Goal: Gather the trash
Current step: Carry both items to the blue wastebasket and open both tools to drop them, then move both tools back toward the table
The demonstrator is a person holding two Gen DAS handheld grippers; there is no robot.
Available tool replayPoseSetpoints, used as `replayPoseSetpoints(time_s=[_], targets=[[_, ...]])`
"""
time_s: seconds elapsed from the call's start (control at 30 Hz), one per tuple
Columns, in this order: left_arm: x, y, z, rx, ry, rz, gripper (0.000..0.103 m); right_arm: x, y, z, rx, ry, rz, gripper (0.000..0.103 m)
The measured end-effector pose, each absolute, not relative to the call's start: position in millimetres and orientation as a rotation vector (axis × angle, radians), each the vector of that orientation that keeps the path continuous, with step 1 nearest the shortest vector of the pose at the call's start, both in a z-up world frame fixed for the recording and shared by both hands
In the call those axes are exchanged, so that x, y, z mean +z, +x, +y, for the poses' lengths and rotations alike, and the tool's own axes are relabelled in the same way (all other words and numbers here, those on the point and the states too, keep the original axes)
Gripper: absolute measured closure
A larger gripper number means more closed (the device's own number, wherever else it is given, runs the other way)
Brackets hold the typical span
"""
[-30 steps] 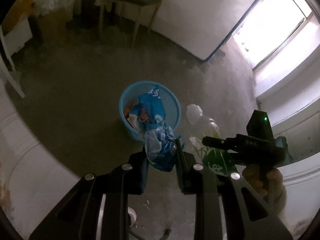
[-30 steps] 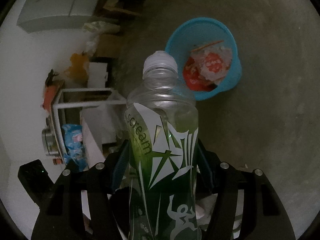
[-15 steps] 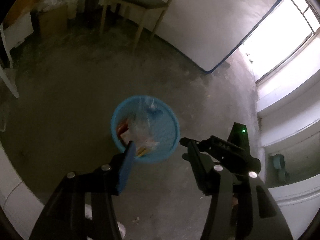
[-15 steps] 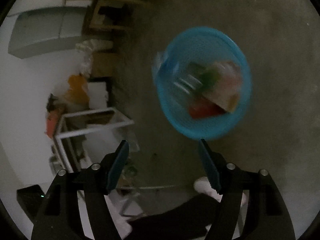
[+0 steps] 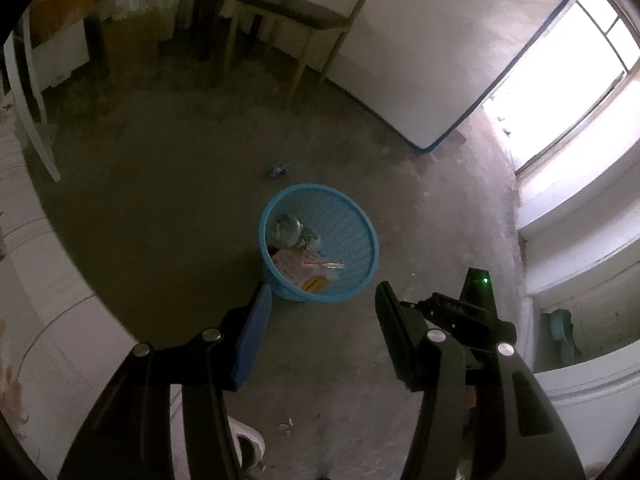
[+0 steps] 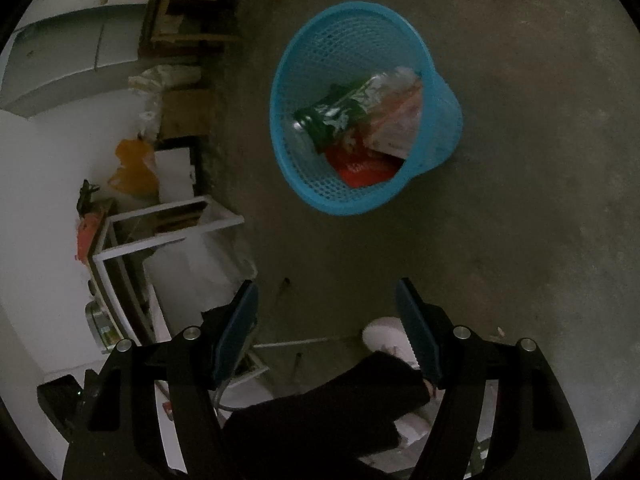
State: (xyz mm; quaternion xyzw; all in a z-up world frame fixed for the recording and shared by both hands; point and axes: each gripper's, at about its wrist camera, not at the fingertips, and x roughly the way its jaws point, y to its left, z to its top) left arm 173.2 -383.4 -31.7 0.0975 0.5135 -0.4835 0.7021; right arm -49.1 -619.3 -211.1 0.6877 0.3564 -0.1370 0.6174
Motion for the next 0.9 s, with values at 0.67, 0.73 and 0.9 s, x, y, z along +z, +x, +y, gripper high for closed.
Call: replayPoseSetpoints(time_s=[0.67,0.73,0.9], targets=[[45,165,-205,-0.959,0.047,0.883,0.041,-140,4,-591,-0.239,1.361,0.807,0.030],[46,168,-187,-0.925,0.025,0.871,0.040,-137,13,-587,-0.229,1.346,0.815,0.030],[40,176,-153,-0.869,-0.001,0.871,0.038,-129,34,-582,-0.222,1.281,0.842,0.030]])
